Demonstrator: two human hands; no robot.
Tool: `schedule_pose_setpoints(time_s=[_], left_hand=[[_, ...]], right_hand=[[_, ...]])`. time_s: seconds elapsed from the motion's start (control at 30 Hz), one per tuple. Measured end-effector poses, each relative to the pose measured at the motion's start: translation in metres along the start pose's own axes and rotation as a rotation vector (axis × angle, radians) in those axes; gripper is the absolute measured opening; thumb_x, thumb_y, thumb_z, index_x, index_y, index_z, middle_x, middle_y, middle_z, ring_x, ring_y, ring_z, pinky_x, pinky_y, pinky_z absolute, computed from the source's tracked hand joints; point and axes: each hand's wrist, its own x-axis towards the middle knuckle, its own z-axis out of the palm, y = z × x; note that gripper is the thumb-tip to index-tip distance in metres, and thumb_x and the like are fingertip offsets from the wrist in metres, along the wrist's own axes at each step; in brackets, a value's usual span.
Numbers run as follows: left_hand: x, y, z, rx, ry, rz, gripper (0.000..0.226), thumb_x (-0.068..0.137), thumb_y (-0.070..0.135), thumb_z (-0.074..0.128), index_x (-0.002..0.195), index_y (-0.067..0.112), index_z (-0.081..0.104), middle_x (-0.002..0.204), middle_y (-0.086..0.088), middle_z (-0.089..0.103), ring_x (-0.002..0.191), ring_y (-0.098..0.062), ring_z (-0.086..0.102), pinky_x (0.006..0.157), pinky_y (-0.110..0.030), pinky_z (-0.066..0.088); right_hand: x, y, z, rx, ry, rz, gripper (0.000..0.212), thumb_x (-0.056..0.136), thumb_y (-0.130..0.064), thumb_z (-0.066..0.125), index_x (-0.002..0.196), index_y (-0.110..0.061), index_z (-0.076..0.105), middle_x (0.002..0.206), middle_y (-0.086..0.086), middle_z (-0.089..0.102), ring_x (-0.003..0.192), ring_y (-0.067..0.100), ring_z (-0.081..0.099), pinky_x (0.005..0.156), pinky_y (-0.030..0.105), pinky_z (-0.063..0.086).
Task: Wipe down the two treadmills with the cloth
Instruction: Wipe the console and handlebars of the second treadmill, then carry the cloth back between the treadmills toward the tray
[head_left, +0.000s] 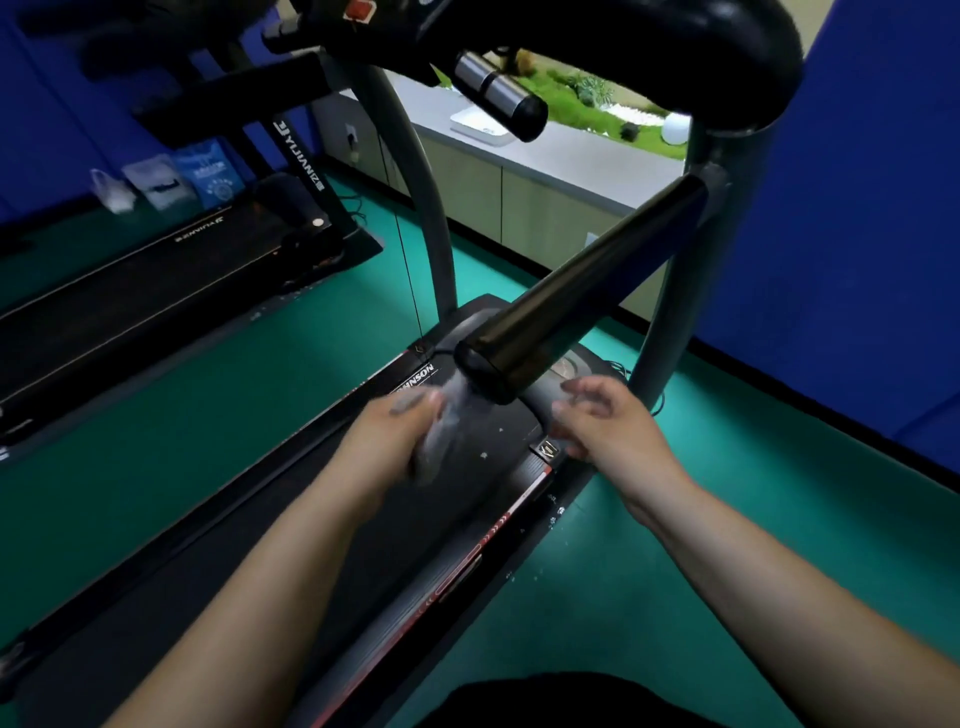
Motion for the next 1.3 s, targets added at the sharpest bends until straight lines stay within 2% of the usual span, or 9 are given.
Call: schedule_pose_setpoints(time_s=[0.1,0.23,0.3,0.4,0.57,0.8,0.9,1.07,1.3], left_hand=[[-0.016,-0.032,0.004,0.105,0.048,-0.084,0.021,0.095,0.027,0.054,0.083,0.022,0.071,0.059,0.007,0.063,0.046,-0.003,0.053,0.042,-0.013,0.037],[-0.039,-0.074,-0.012,0.323,0.171,-0.139,0.016,0.089,0.038,0.062,0.103,0.033,0.069,0.098,0.013,0.068,0.087,-0.003,0.063,0.07,-0.02,0.045],[-0.057,-0.087,-0.024,0.363,0.223,-0.187,0.019,0.087,0.039,0.064,0.105,0.033,0.068,0.102,0.012,0.067,0.091,-0.006,0.061,0.074,-0.022,0.044],[-0.093,-0.103,-0.039,0.423,0.258,-0.247,0.02,0.085,0.04,0.067,0.104,0.036,0.064,0.1,0.015,0.064,0.089,-0.004,0.057,0.072,-0.019,0.041],[-0.158,-0.132,-0.061,0.425,0.361,-0.333,0.024,0.082,0.04,0.07,0.102,0.035,0.058,0.095,0.017,0.061,0.081,0.006,0.054,0.06,-0.007,0.038],[-0.263,-0.189,-0.094,0.349,0.585,-0.492,0.034,0.079,0.041,0.072,0.107,0.033,0.055,0.103,0.013,0.062,0.084,-0.002,0.057,0.065,-0.017,0.041],[-0.324,-0.215,-0.111,0.322,0.674,-0.548,0.035,0.078,0.04,0.071,0.108,0.033,0.053,0.093,0.014,0.06,0.075,0.003,0.054,0.06,-0.012,0.04],[-0.436,-0.258,-0.143,0.237,0.822,-0.648,0.038,0.079,0.038,0.071,0.112,0.031,0.052,0.092,0.011,0.06,0.081,-0.01,0.056,0.069,-0.023,0.042],[-0.551,-0.317,-0.184,0.12,0.959,-0.787,0.036,0.079,0.038,0.071,0.11,0.029,0.054,0.087,0.01,0.063,0.077,-0.01,0.061,0.066,-0.026,0.048]], right_hand=[[-0.002,0.019,-0.007,-0.155,-0.066,-0.006,0.016,0.087,-0.014,0.064,0.1,-0.023,0.059,0.075,0.003,0.066,0.077,0.021,0.065,0.078,0.037,0.049],[-0.008,0.036,-0.007,-0.396,-0.206,-0.05,0.017,0.085,-0.012,0.065,0.094,-0.026,0.061,0.084,0.006,0.068,0.075,0.017,0.063,0.075,0.03,0.049],[-0.011,0.043,-0.002,-0.466,-0.267,-0.083,0.019,0.083,-0.009,0.065,0.09,-0.026,0.062,0.081,0.002,0.067,0.064,0.009,0.058,0.07,0.025,0.047],[-0.02,0.053,0.014,-0.515,-0.378,-0.094,0.02,0.083,-0.004,0.065,0.093,-0.021,0.063,0.076,-0.006,0.062,0.057,-0.001,0.052,0.062,0.013,0.042],[-0.048,0.069,0.051,-0.621,-0.594,-0.109,0.018,0.085,-0.009,0.065,0.098,-0.021,0.063,0.085,0.001,0.067,0.069,0.013,0.057,0.065,0.016,0.044],[-0.11,0.099,0.119,-0.736,-0.828,-0.14,0.02,0.086,-0.012,0.065,0.093,-0.03,0.06,0.084,-0.004,0.065,0.067,0.003,0.056,0.067,0.018,0.046],[-0.152,0.109,0.155,-0.778,-0.917,-0.155,0.019,0.087,-0.014,0.063,0.095,-0.03,0.059,0.086,-0.005,0.065,0.077,0.008,0.062,0.07,0.02,0.048],[-0.237,0.133,0.215,-0.808,-1.013,-0.172,0.017,0.088,-0.019,0.063,0.094,-0.034,0.059,0.09,-0.004,0.066,0.085,0.015,0.066,0.078,0.032,0.052],[-0.332,0.155,0.295,-0.831,-1.125,-0.204,0.013,0.09,-0.022,0.062,0.098,-0.031,0.06,0.092,-0.001,0.066,0.085,0.015,0.066,0.067,0.023,0.048]])
